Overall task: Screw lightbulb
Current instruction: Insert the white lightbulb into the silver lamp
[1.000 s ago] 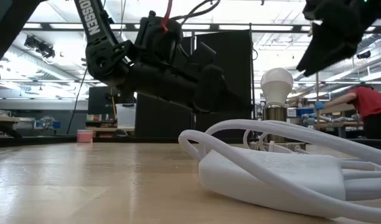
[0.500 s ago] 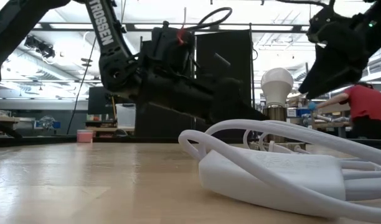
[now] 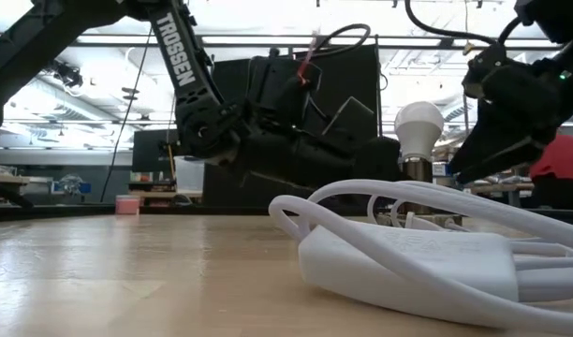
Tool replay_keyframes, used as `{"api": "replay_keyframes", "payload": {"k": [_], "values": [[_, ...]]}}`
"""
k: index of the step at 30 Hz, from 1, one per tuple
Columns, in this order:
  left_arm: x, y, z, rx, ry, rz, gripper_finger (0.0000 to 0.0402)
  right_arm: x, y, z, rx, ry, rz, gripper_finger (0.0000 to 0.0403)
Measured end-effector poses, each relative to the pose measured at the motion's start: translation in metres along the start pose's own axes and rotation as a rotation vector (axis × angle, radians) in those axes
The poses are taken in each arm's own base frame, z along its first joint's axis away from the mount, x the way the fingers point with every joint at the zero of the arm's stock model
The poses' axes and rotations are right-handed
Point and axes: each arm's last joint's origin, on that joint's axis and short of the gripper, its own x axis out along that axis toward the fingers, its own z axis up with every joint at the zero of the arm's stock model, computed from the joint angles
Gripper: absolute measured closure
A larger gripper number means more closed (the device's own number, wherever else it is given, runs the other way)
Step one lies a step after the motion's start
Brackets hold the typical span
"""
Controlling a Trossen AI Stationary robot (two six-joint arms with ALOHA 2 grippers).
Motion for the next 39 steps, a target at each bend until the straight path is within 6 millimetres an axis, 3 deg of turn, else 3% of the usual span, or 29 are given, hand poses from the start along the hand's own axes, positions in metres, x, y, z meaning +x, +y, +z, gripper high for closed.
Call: {"api": "replay_keyframes", "payload": {"k": [8, 18, 39], "values": [[0.001, 0.003, 0.001, 0.000, -0.003, 0.056, 0.0140, 0.003, -0.001, 0.002, 0.001, 0.005, 0.009, 0.0078], [0.001, 0.004, 0.003, 0.015, -0.018, 0.047, 0.0160, 0.023, 0.004, 0.012, -0.047, -0.006, 0.086, 0.0078], [0.001, 0.002, 0.002, 0.019, 0.001, -0.001, 0.0197, 0.041, 0.013, 0.011, -0.073, -0.020, 0.142, 0.0078]]}}
